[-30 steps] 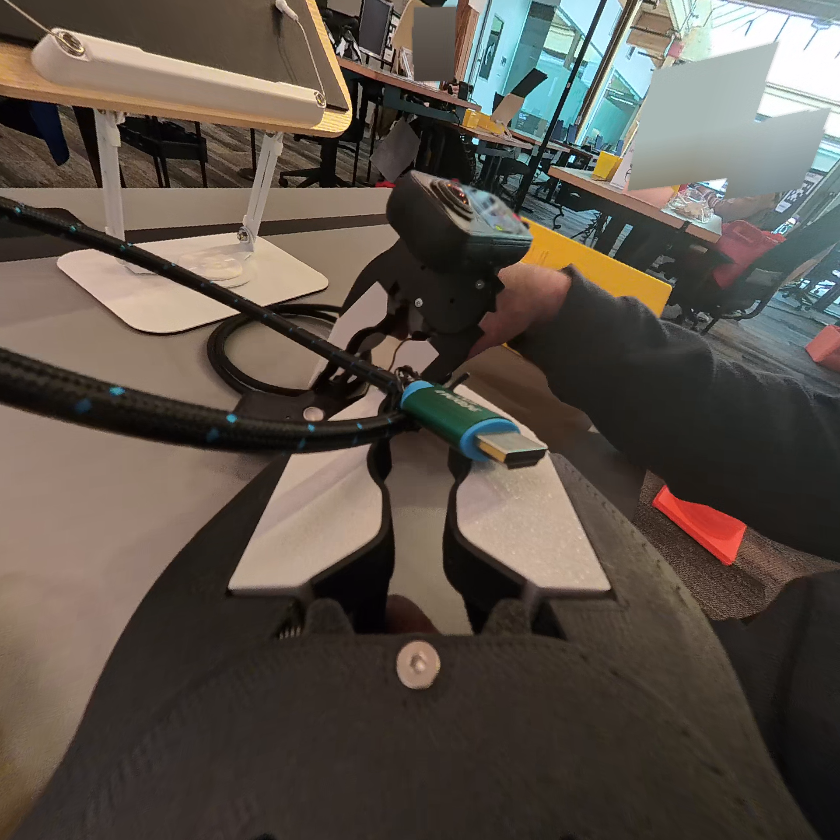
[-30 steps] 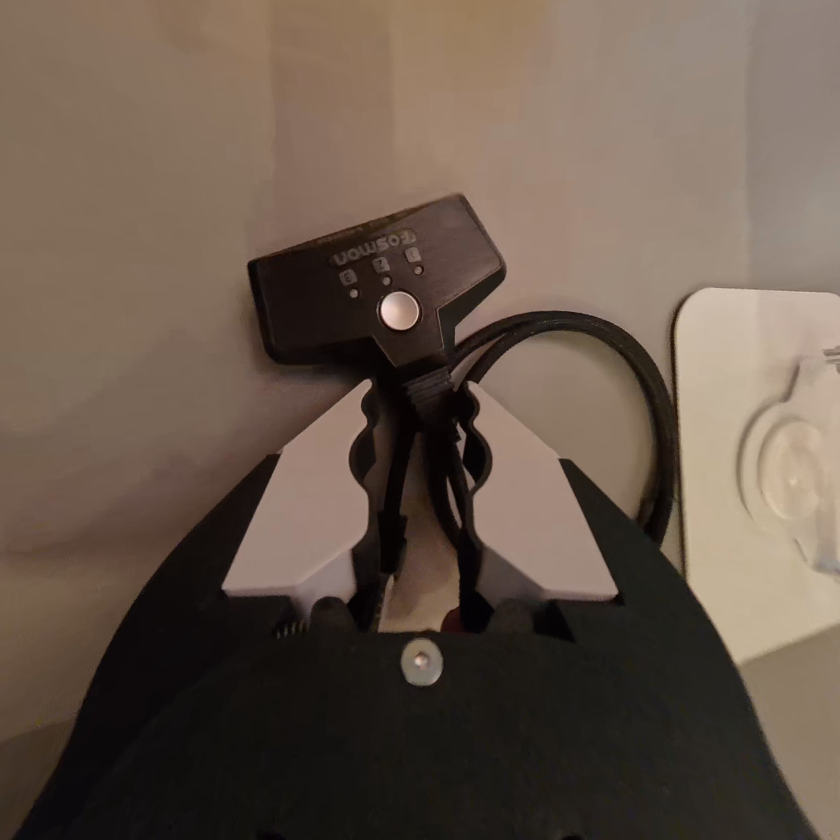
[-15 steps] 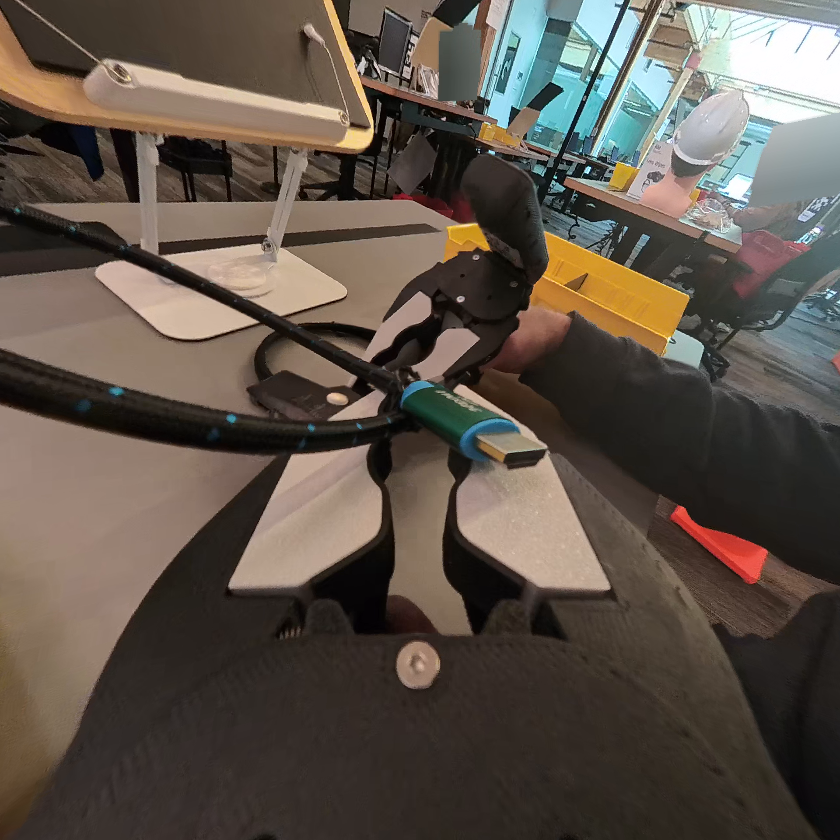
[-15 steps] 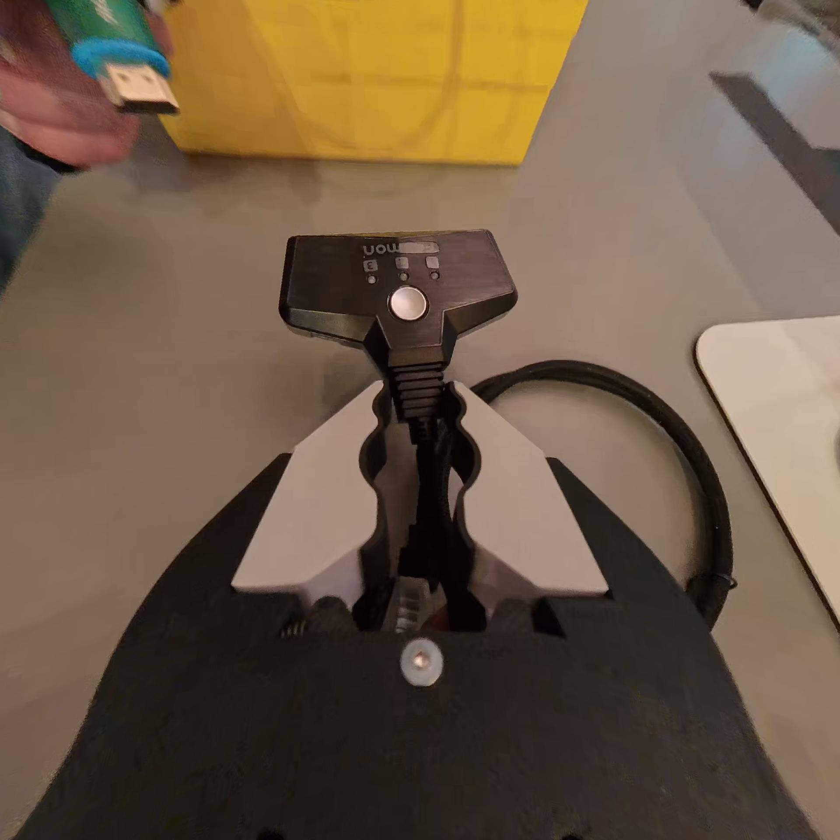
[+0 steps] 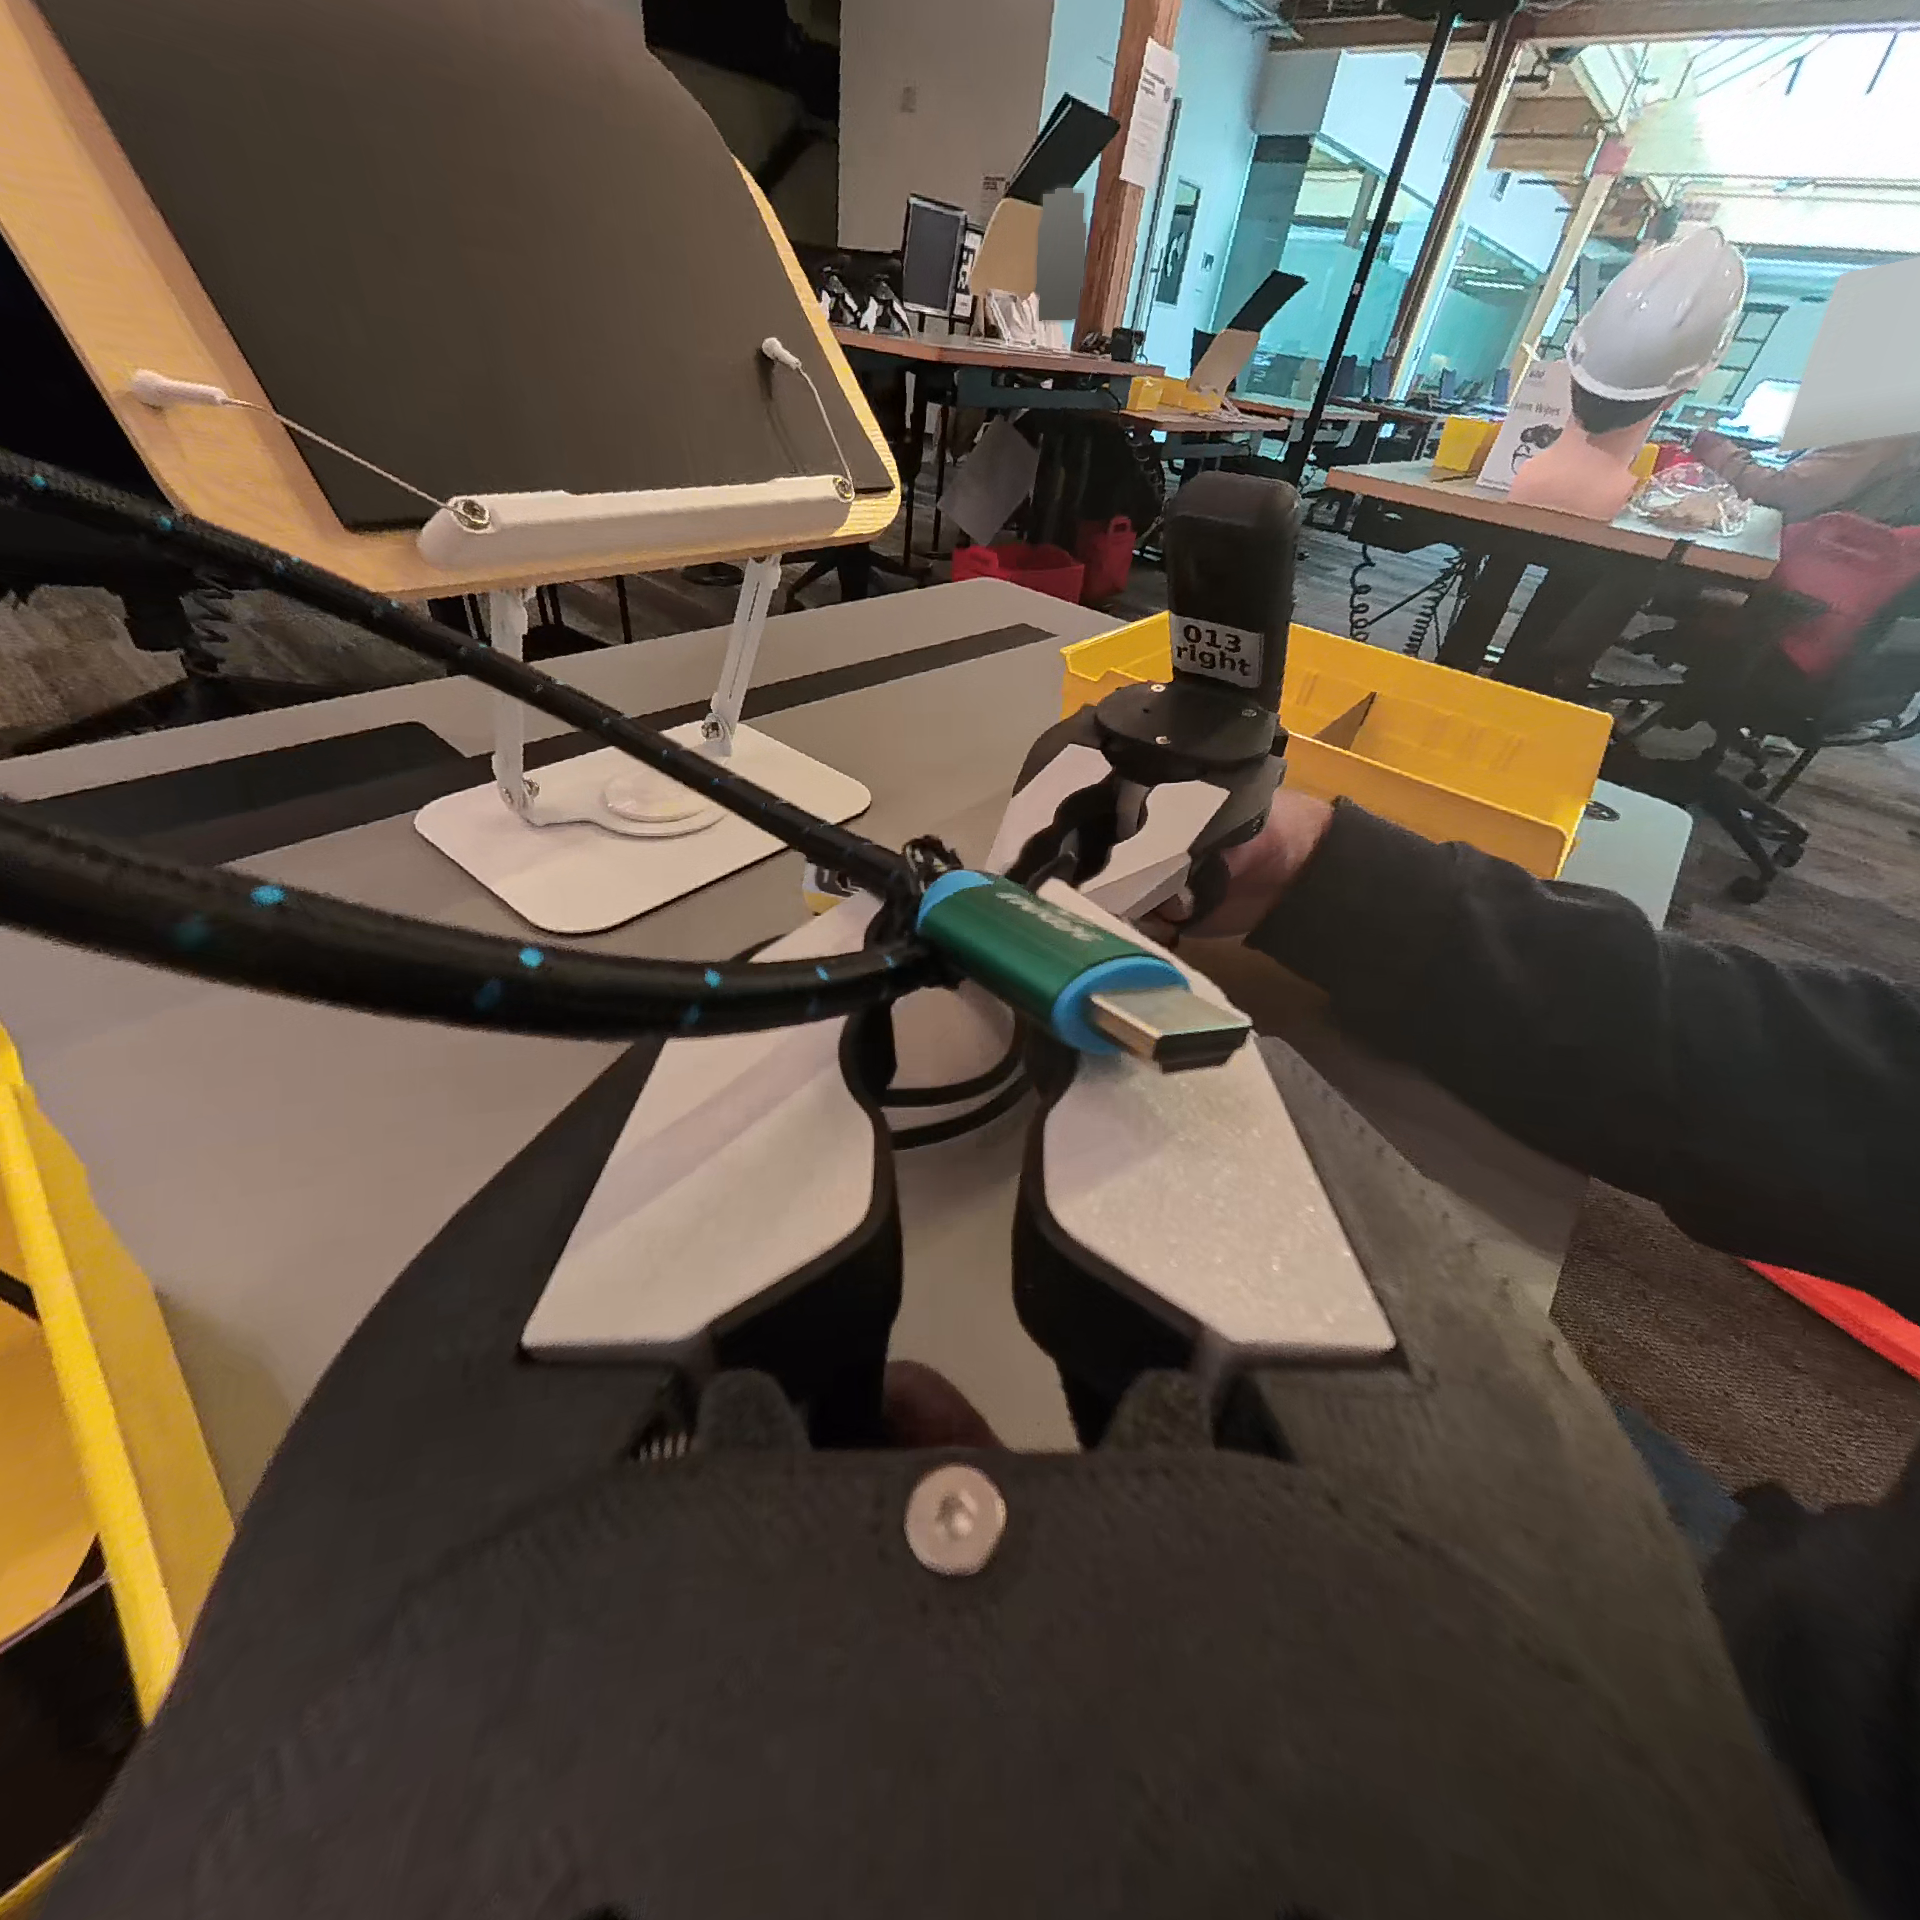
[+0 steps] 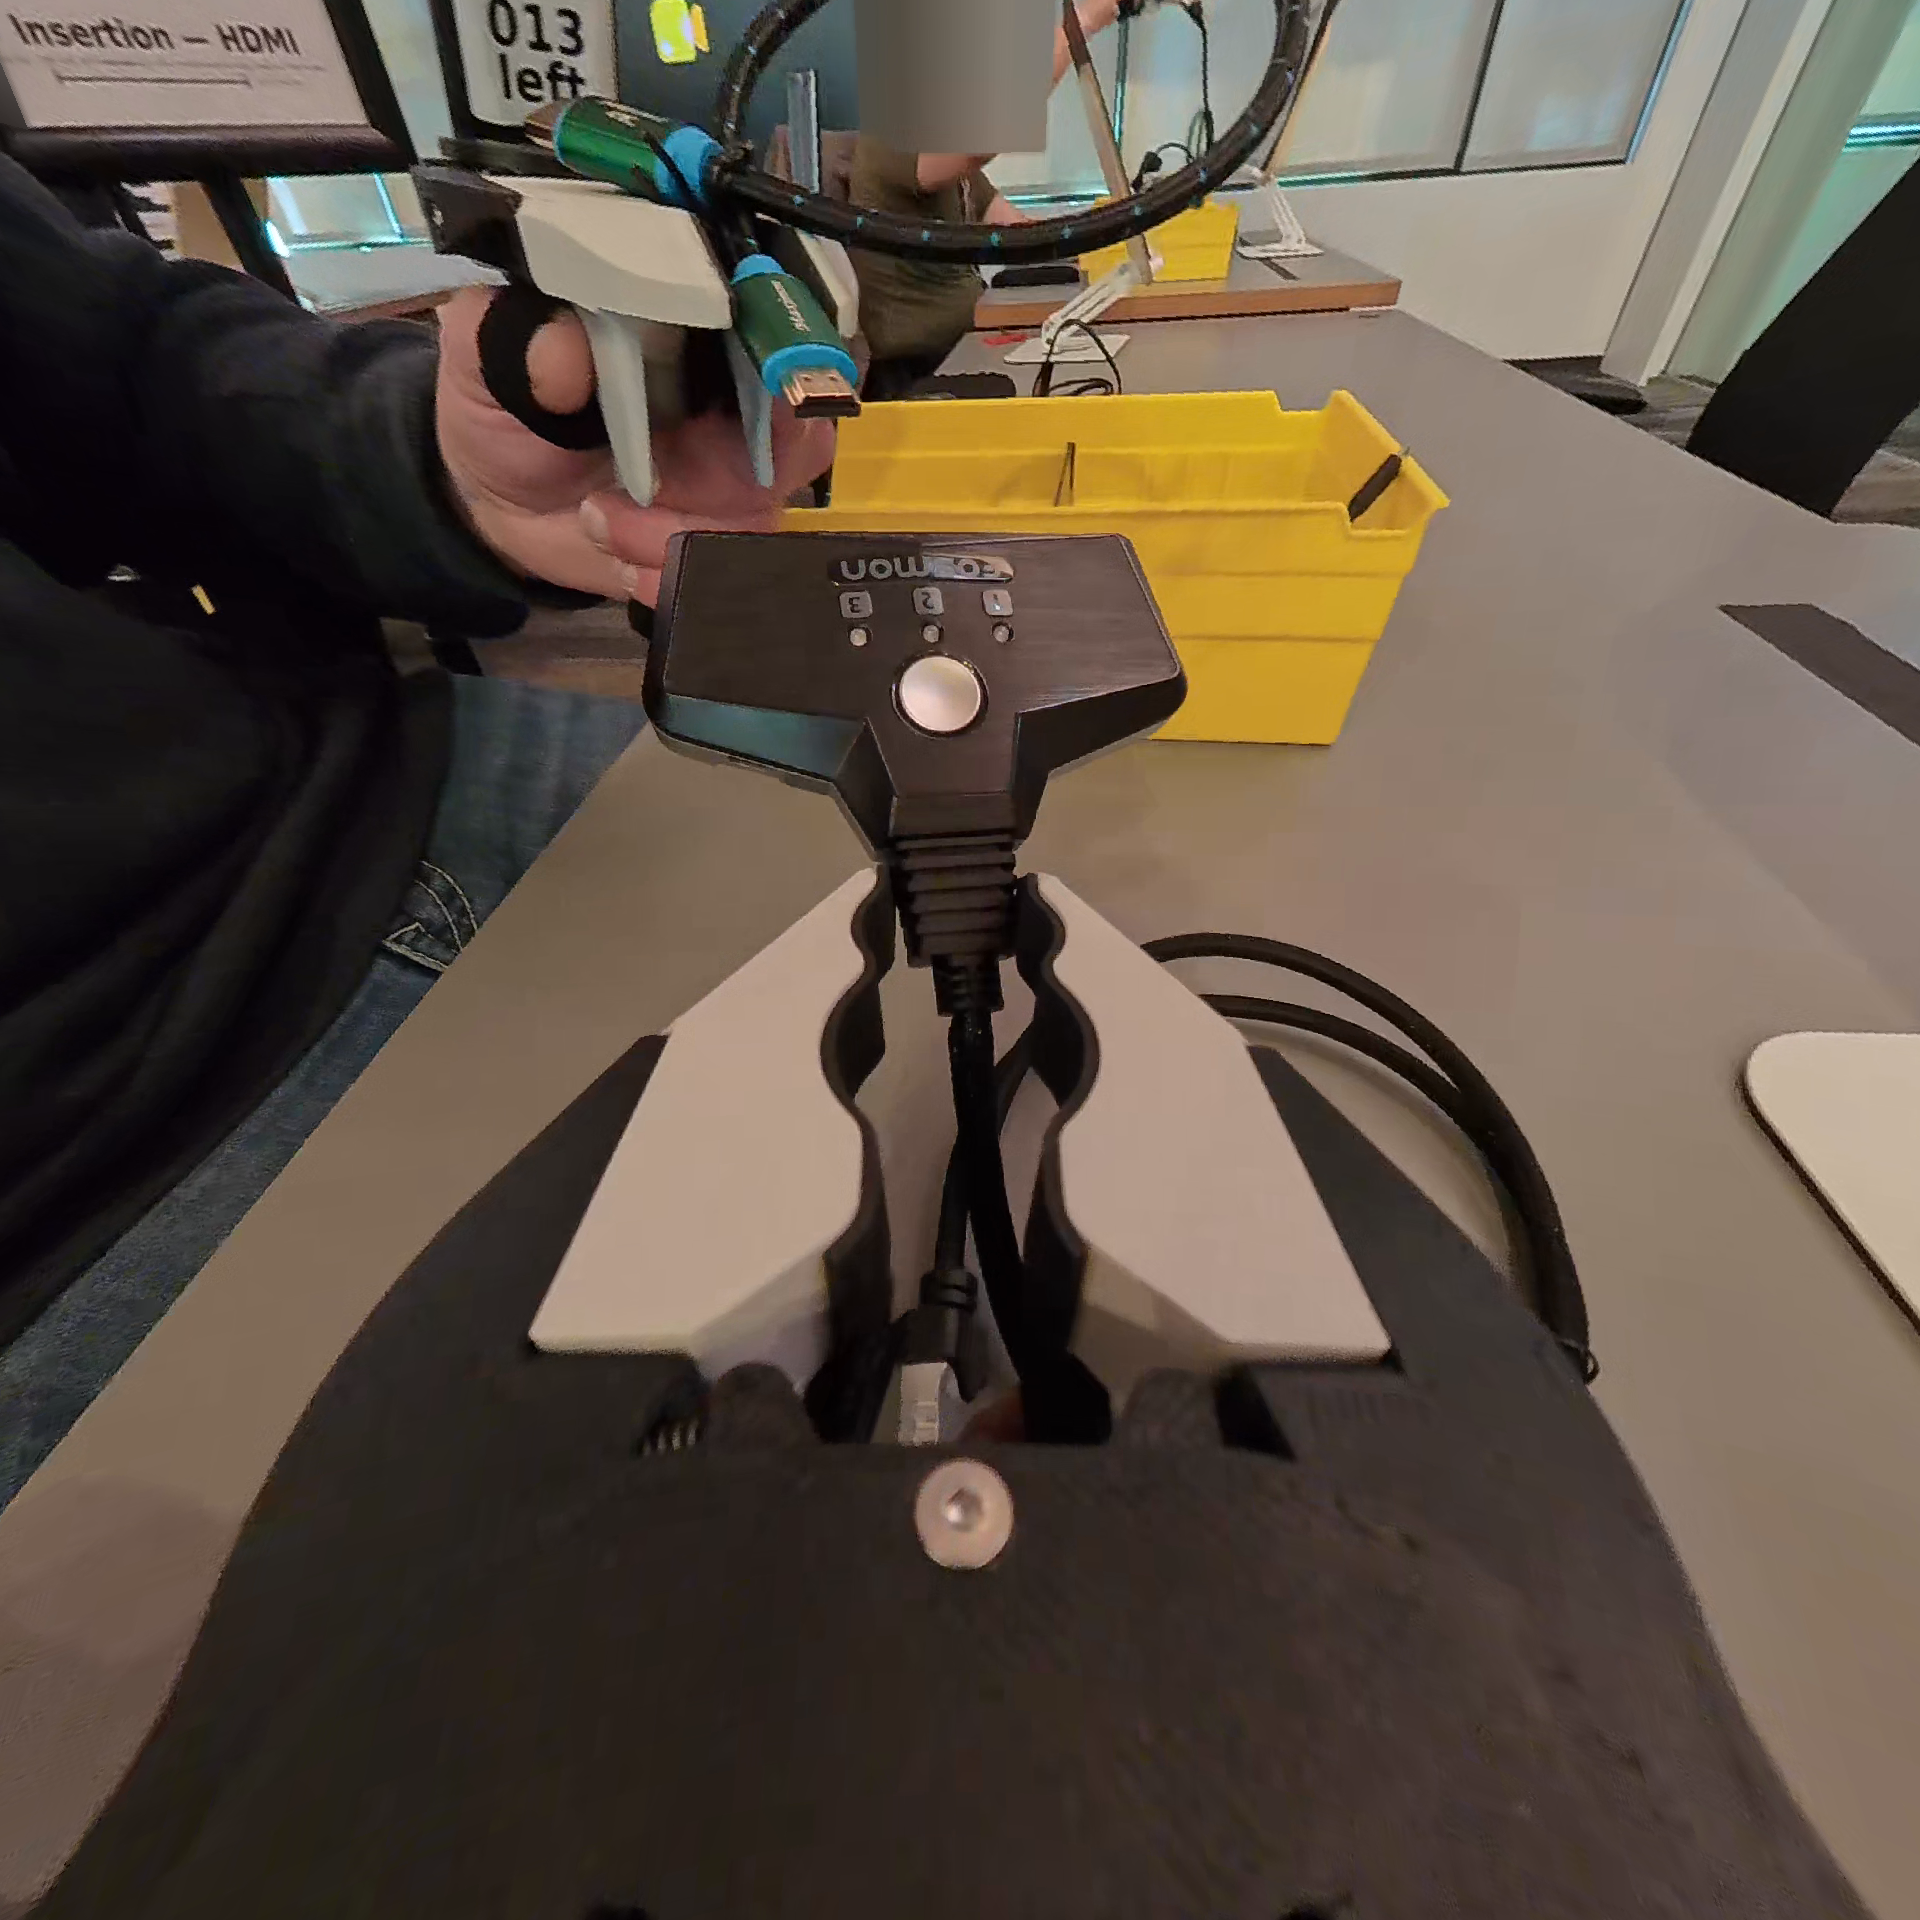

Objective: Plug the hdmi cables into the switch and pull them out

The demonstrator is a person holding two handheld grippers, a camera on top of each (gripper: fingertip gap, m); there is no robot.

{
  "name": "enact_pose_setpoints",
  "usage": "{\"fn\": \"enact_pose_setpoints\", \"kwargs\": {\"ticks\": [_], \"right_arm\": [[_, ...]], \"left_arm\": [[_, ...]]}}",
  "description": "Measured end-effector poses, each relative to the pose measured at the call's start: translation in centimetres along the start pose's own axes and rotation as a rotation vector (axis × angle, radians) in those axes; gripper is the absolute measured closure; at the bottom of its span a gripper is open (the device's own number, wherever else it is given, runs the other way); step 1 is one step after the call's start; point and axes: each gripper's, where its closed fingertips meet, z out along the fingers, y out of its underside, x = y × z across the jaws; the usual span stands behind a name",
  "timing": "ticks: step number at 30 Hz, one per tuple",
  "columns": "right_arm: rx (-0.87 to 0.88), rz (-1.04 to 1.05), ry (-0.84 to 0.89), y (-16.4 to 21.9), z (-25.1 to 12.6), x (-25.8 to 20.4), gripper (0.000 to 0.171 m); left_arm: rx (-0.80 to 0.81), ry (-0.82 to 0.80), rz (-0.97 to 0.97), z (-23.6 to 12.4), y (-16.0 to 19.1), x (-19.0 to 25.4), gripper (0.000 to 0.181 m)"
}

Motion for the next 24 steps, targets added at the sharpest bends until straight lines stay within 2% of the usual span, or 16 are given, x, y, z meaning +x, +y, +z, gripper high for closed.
{"fn": "enact_pose_setpoints", "kwargs": {"ticks": [24], "right_arm": [[0.044,-0.038,-0.081,-1.1,0.5,-2.0,0.15]], "left_arm": [[-0.015,0.051,0.002,0.5,0.8,0.9,0.161]]}}
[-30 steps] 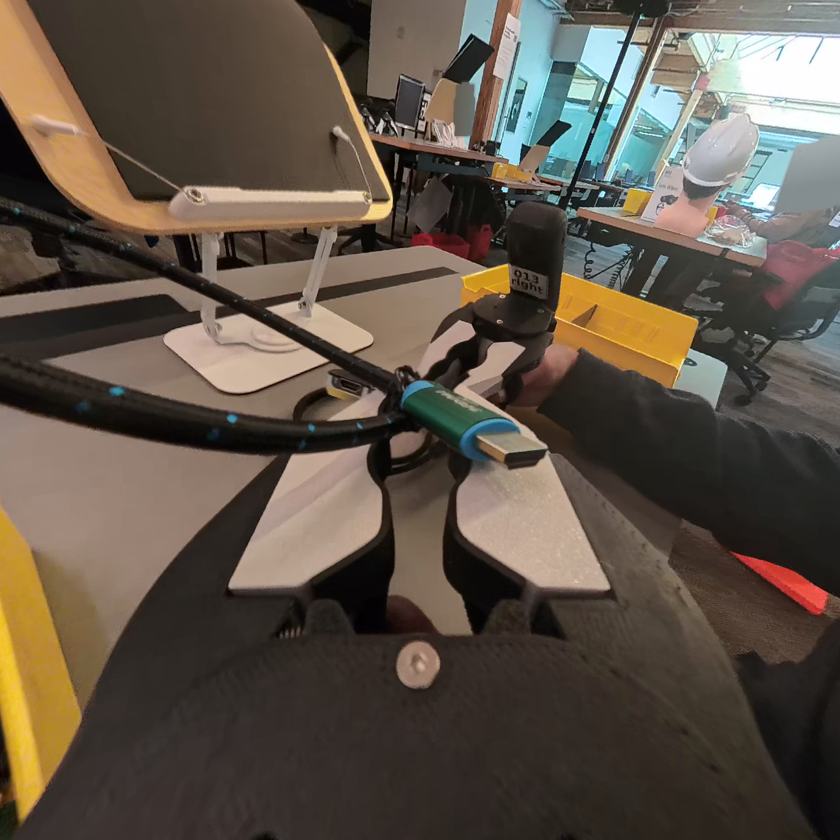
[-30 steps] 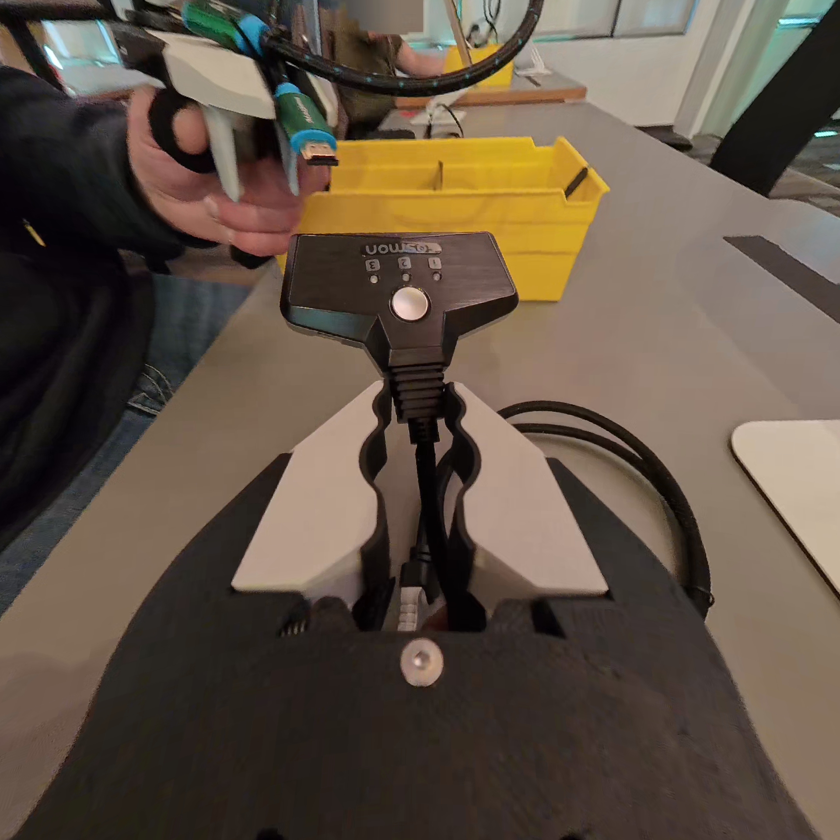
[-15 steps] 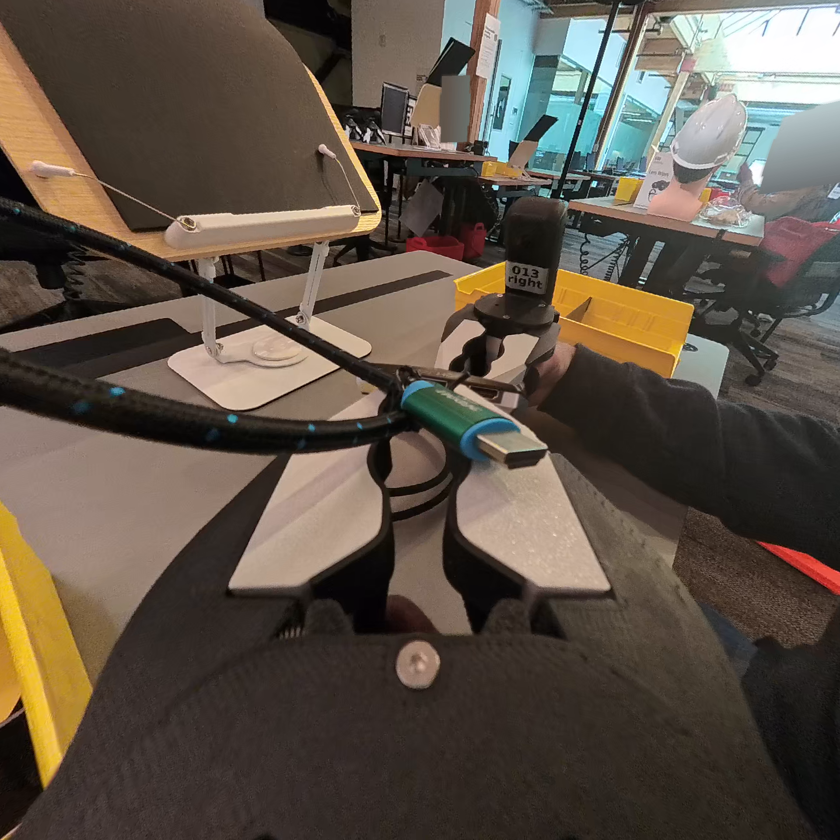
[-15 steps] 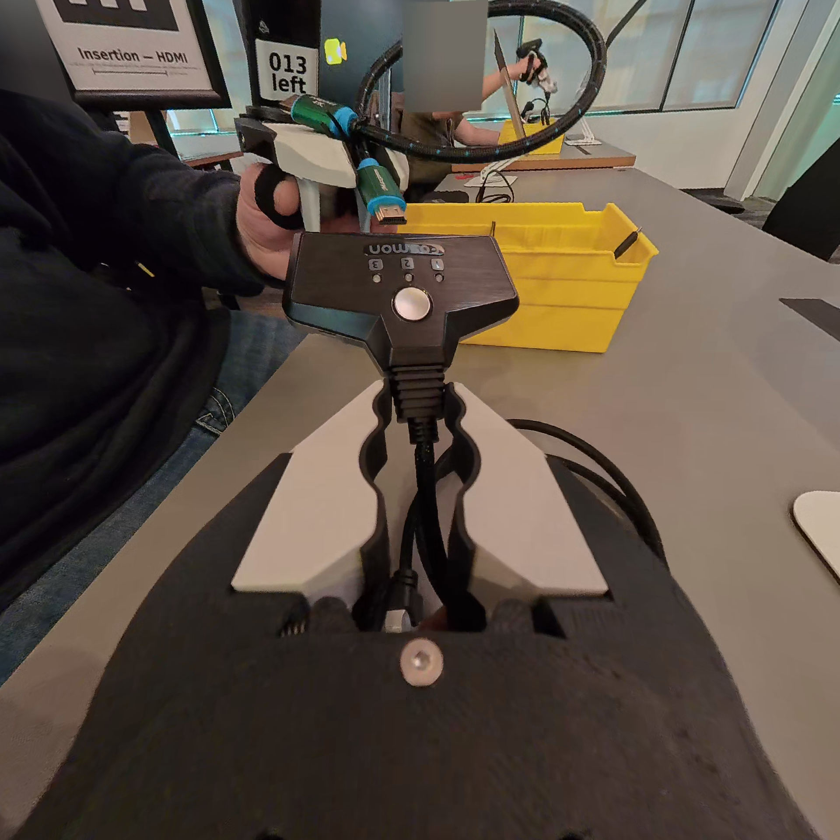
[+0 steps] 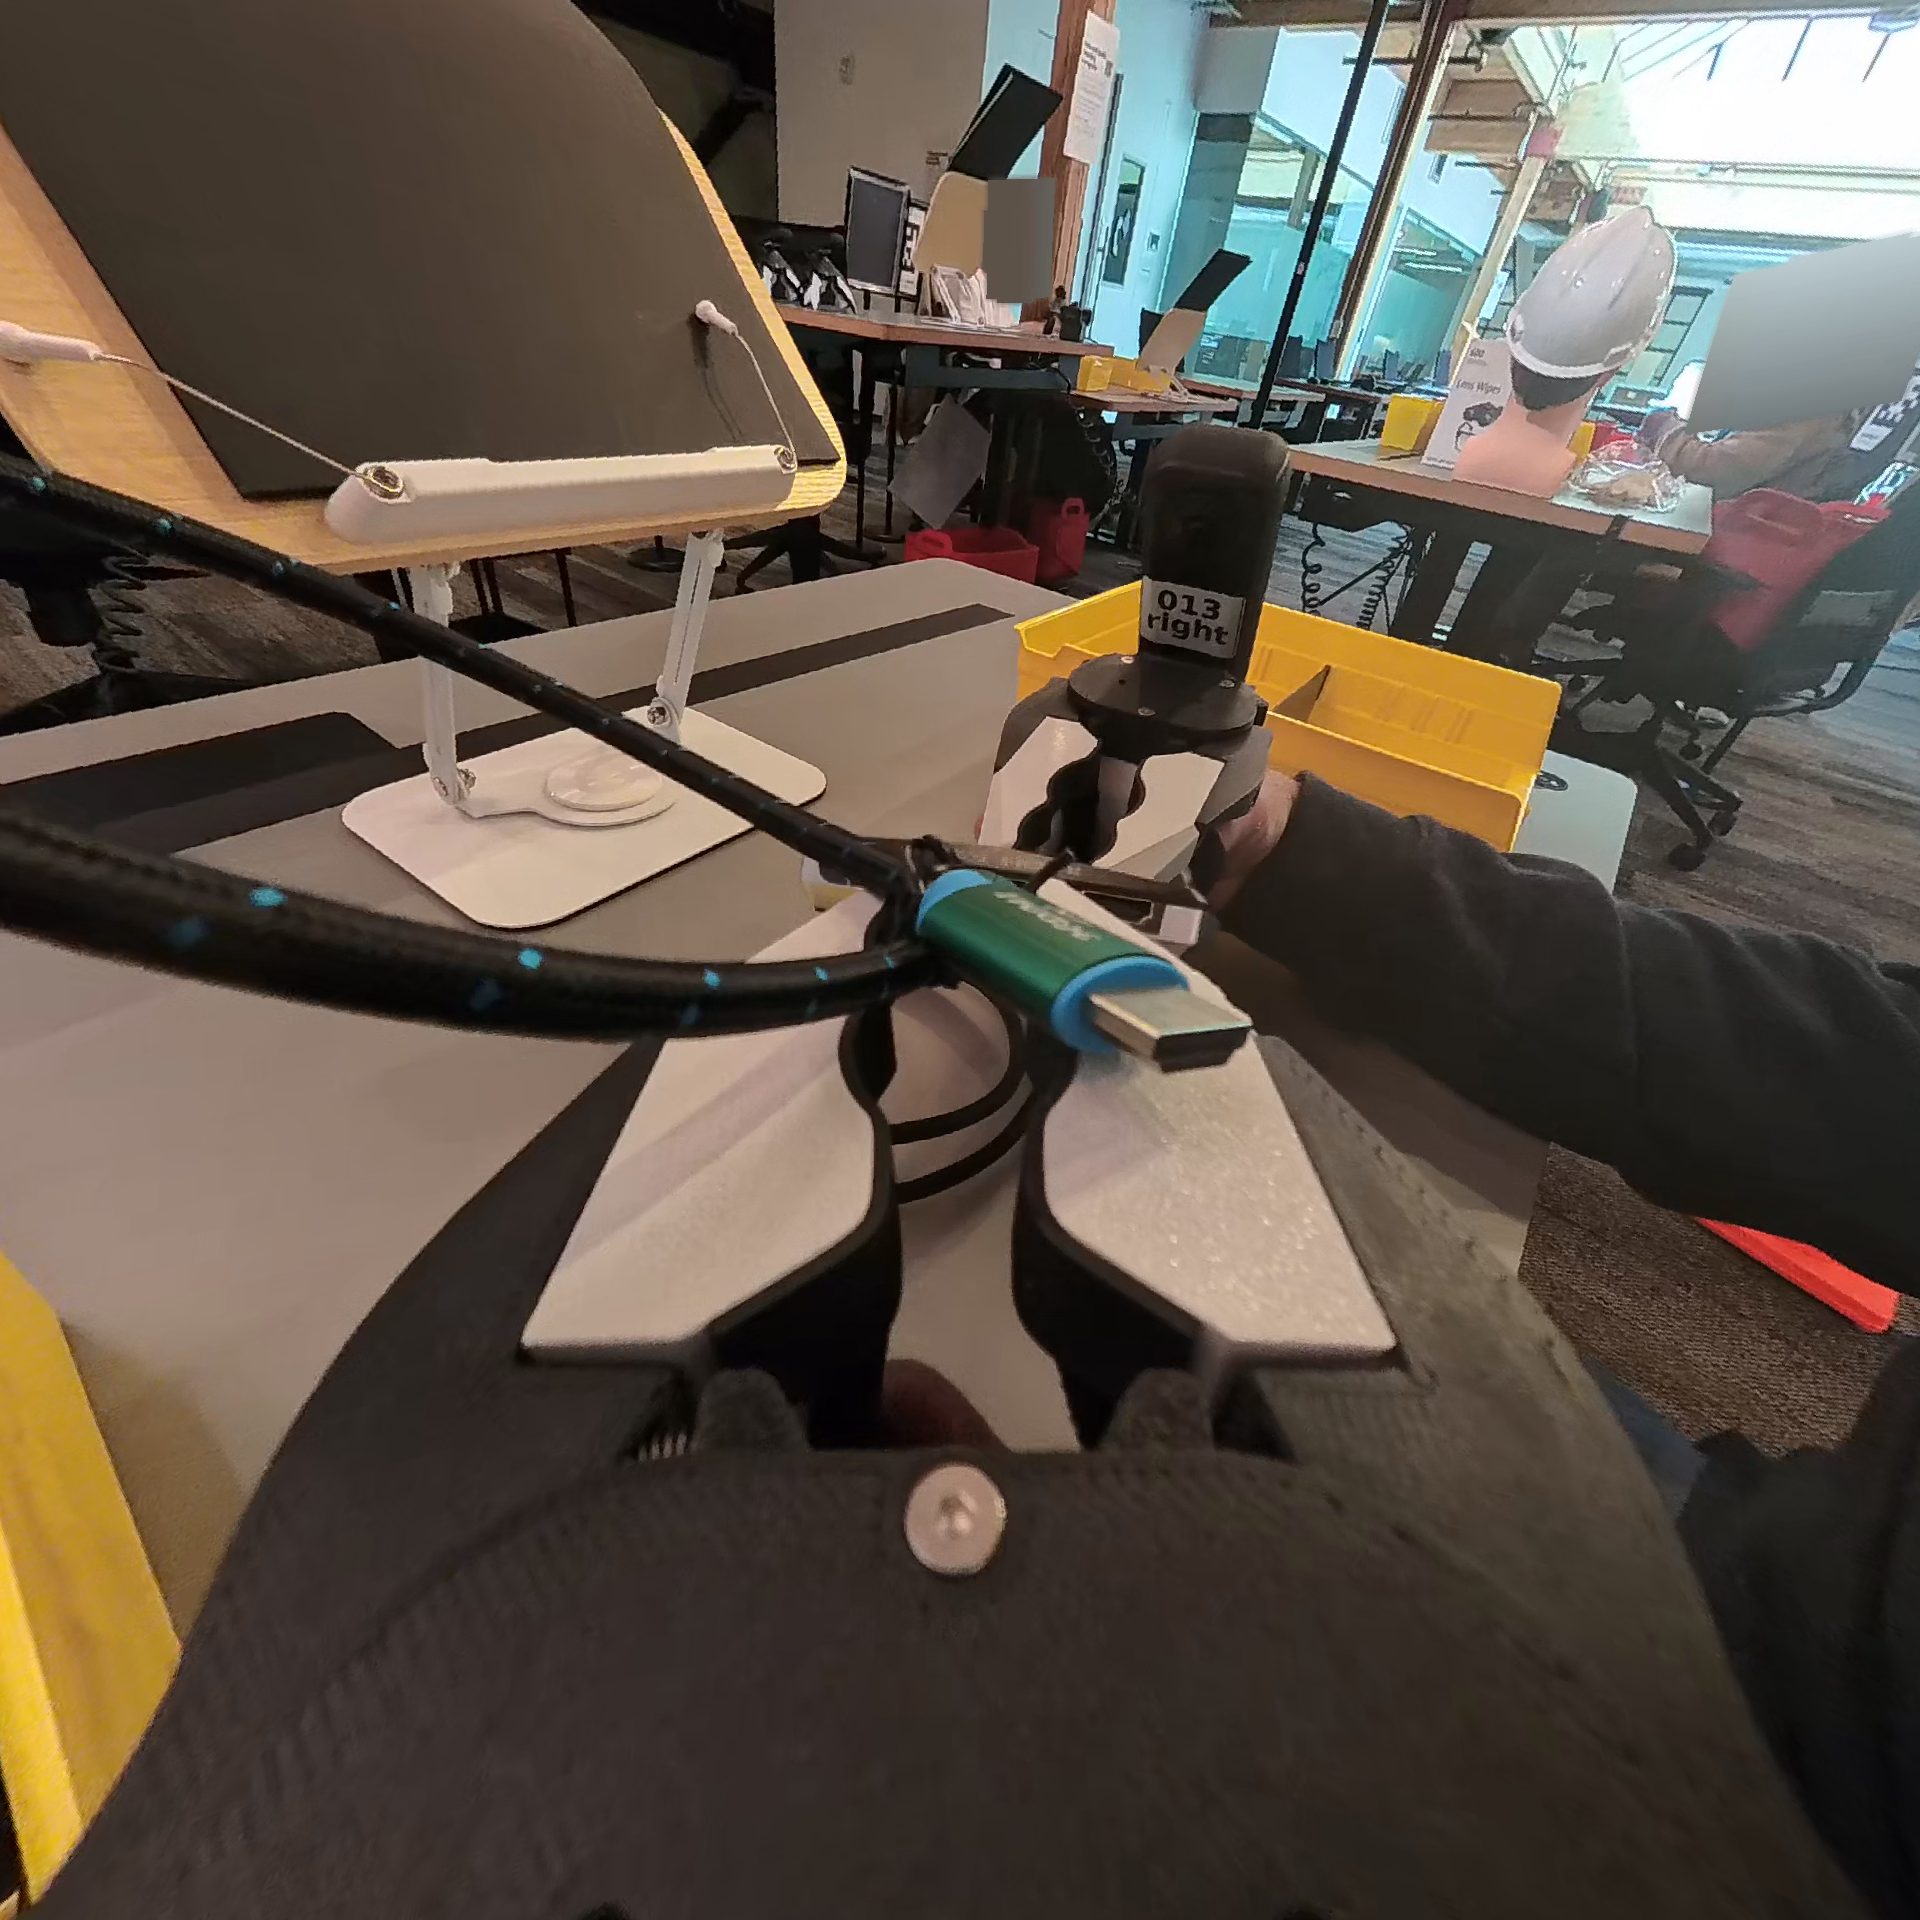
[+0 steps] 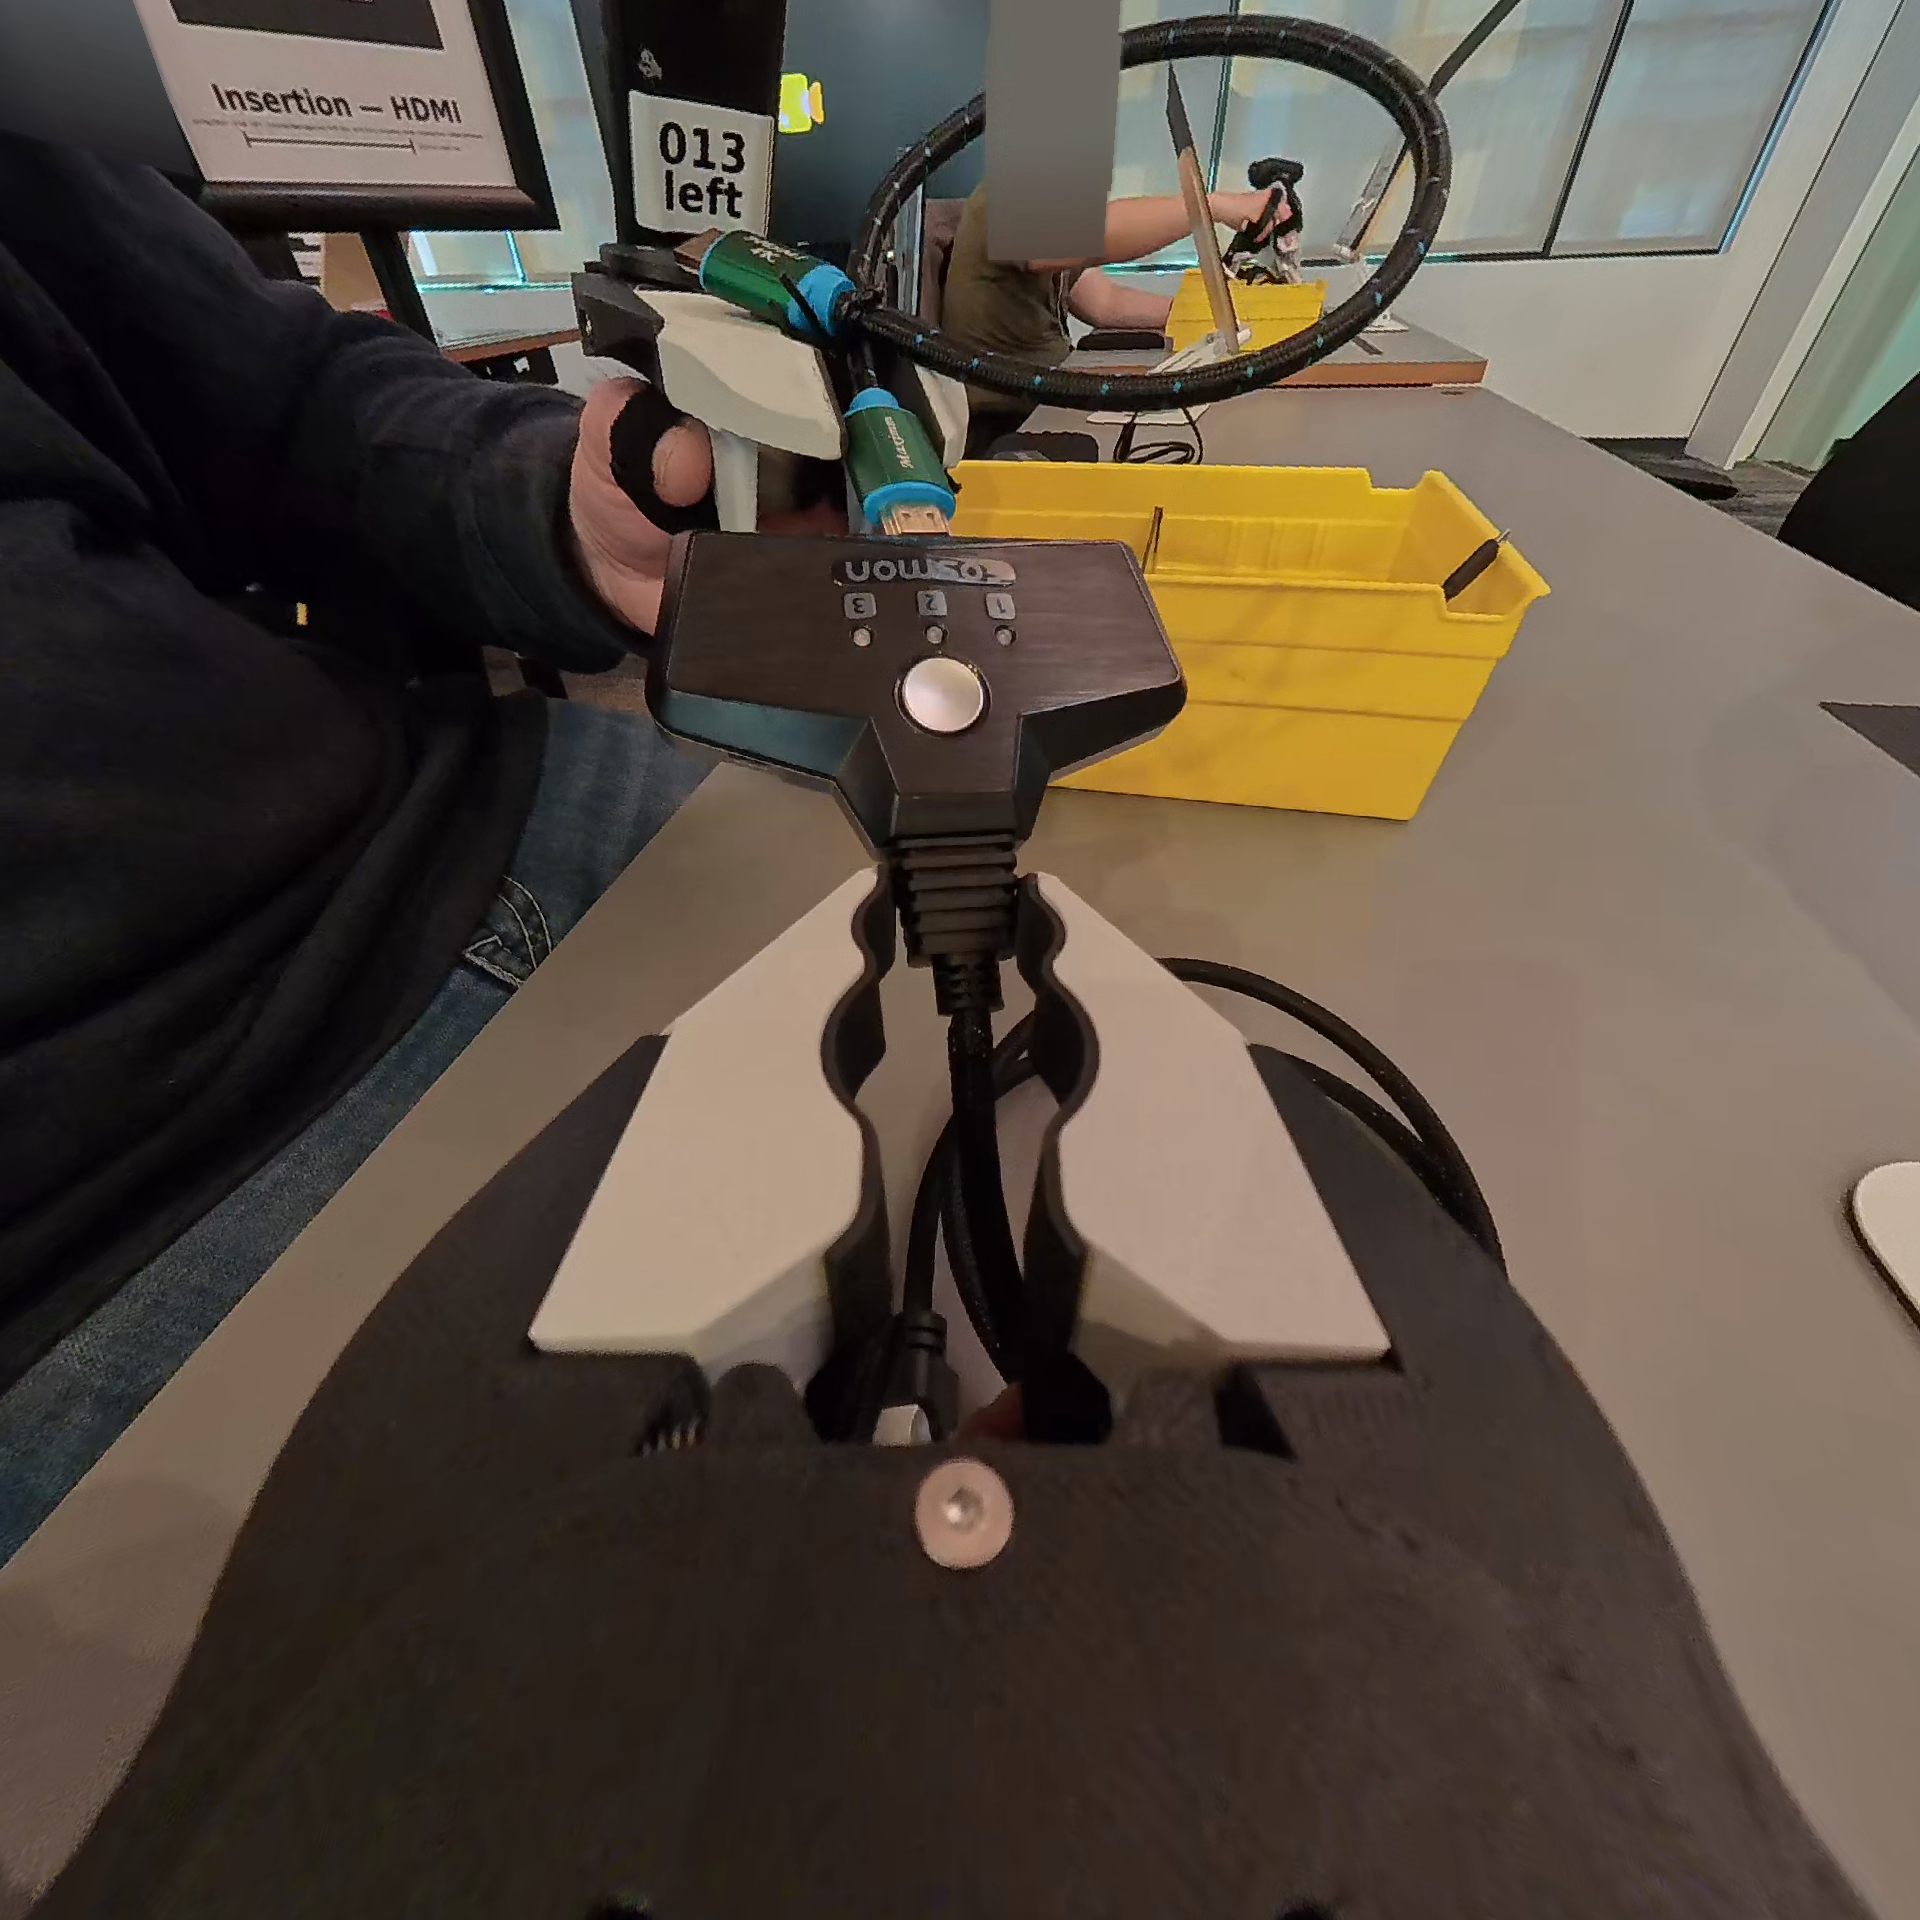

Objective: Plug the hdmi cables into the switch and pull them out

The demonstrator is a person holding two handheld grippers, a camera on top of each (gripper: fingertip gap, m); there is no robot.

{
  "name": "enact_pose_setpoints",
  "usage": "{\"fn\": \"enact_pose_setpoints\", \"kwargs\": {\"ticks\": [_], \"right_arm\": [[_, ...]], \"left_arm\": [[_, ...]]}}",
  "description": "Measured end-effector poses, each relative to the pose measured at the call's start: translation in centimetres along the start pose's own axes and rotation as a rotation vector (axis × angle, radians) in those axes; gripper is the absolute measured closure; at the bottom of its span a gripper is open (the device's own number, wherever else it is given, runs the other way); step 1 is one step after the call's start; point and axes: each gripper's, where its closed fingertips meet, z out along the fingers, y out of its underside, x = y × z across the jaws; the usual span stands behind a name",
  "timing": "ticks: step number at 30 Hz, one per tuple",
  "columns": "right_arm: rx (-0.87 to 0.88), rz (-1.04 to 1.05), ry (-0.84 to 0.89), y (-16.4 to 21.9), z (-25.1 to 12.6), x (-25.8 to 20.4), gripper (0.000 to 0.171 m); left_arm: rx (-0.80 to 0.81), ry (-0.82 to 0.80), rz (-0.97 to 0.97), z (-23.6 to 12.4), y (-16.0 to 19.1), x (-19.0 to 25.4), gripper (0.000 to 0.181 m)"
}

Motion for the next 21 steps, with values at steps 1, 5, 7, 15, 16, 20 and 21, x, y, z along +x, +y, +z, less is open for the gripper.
{"fn": "enact_pose_setpoints", "kwargs": {"ticks": [1,5,7,15,16,20,21], "right_arm": [[-0.002,-0.001,0.0,0.02,0.02,-0.01,0.15],[-0.009,-0.002,-0.004,0.14,0.14,-0.11,0.15],[-0.009,-0.002,-0.006,0.13,0.13,-0.14,0.15],[-0.012,-0.005,-0.012,0.17,0.12,-0.31,0.15],[-0.013,-0.005,-0.013,0.17,0.13,-0.32,0.15],[-0.045,-0.012,0.006,0.59,0.1,-0.12,0.15],[-0.058,-0.015,0.01,0.79,0.11,-0.09,0.151]], "left_arm": [[-0.001,0.002,0.002,0.01,0.02,0.06,0.161],[-0.006,0.008,0.004,0.11,0.18,0.2,0.161],[-0.009,0.01,0.005,0.1,0.25,0.17,0.161],[-0.022,0.033,0.021,0.05,0.32,0.38,0.161],[-0.022,0.034,0.023,0.04,0.31,0.39,0.161],[-0.035,0.022,0.047,-0.04,0.31,0.22,0.162],[-0.037,0.02,0.051,-0.09,0.28,0.14,0.162]]}}
